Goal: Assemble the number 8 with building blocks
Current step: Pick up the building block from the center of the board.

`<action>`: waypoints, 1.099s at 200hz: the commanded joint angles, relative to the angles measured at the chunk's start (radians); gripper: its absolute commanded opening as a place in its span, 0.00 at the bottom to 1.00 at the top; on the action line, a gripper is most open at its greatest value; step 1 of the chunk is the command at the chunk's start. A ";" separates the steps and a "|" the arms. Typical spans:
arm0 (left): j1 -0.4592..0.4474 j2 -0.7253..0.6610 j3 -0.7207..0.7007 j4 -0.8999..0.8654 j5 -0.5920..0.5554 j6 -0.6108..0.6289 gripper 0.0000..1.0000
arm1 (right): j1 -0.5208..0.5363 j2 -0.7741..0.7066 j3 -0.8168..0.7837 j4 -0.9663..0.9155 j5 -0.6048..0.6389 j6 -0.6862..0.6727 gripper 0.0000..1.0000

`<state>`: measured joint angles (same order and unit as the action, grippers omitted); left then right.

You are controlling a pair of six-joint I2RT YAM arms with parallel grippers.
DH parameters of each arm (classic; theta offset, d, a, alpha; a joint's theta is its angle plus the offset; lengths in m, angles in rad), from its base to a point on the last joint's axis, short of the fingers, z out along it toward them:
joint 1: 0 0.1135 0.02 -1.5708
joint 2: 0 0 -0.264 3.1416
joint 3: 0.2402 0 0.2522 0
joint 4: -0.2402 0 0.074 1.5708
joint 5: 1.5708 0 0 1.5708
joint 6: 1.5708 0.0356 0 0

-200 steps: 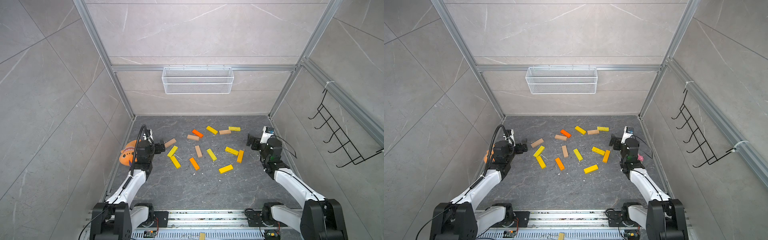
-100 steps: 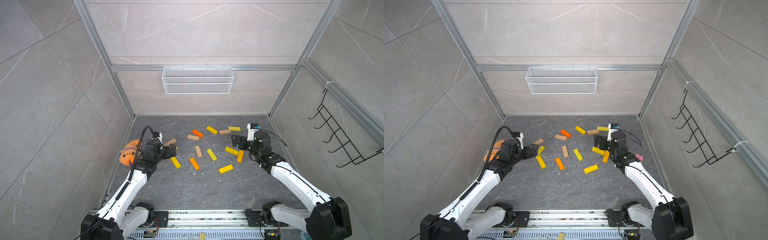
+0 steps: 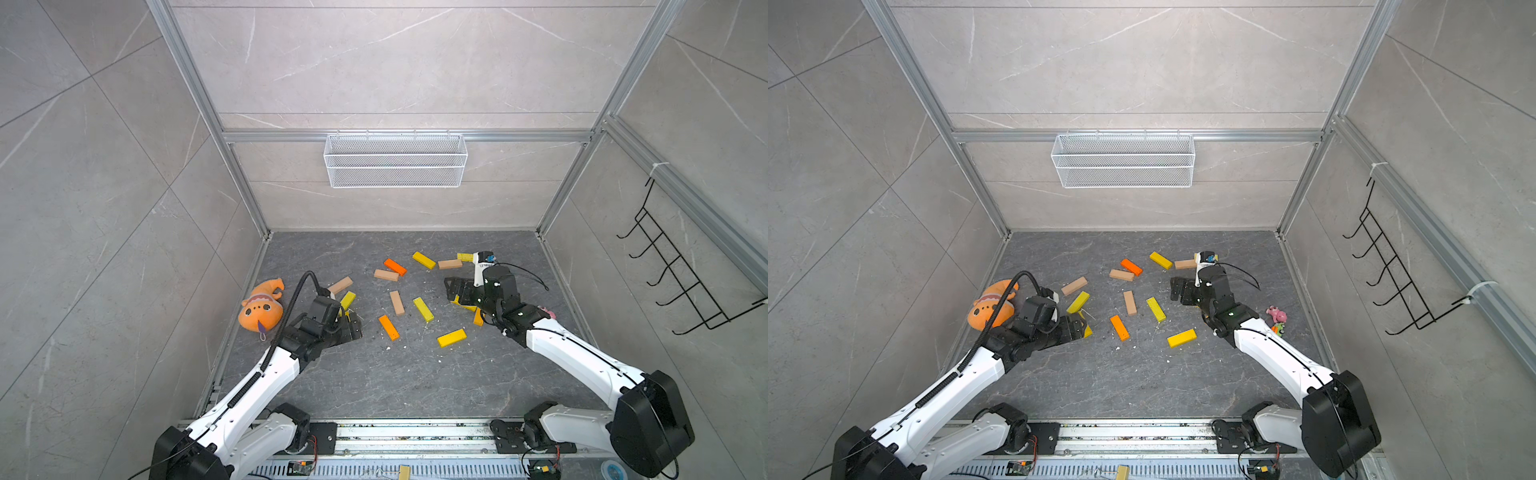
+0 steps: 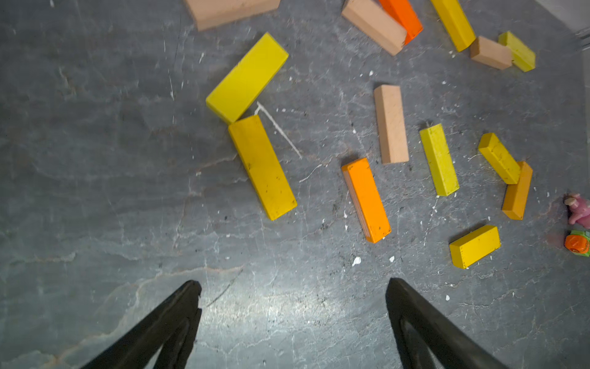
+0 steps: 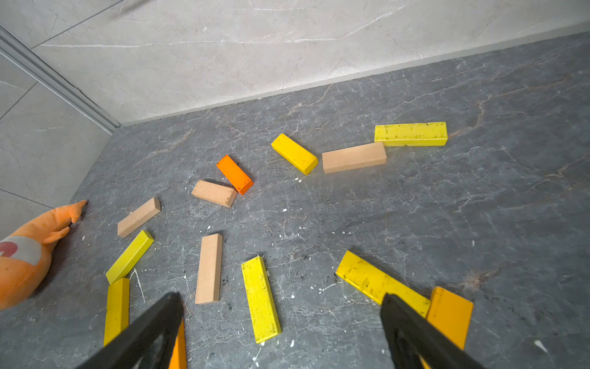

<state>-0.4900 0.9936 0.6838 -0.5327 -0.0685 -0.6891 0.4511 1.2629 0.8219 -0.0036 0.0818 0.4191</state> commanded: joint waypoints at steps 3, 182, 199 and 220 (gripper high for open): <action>-0.036 -0.002 -0.019 -0.070 -0.045 -0.123 0.93 | 0.005 -0.011 -0.022 0.019 0.031 0.022 0.99; -0.178 0.434 0.242 -0.145 -0.152 -0.261 0.83 | 0.205 -0.103 -0.217 0.124 -0.011 -0.087 0.99; -0.116 0.471 0.252 -0.114 -0.110 -0.228 0.82 | 0.248 -0.111 -0.232 0.137 0.006 -0.080 1.00; -0.062 0.513 0.276 -0.093 -0.093 -0.185 0.81 | 0.310 -0.110 -0.243 0.153 0.041 -0.087 1.00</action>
<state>-0.6067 1.4654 0.9234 -0.6304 -0.1791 -0.9424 0.7036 1.1591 0.5999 0.1177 0.0700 0.3470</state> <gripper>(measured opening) 0.818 0.997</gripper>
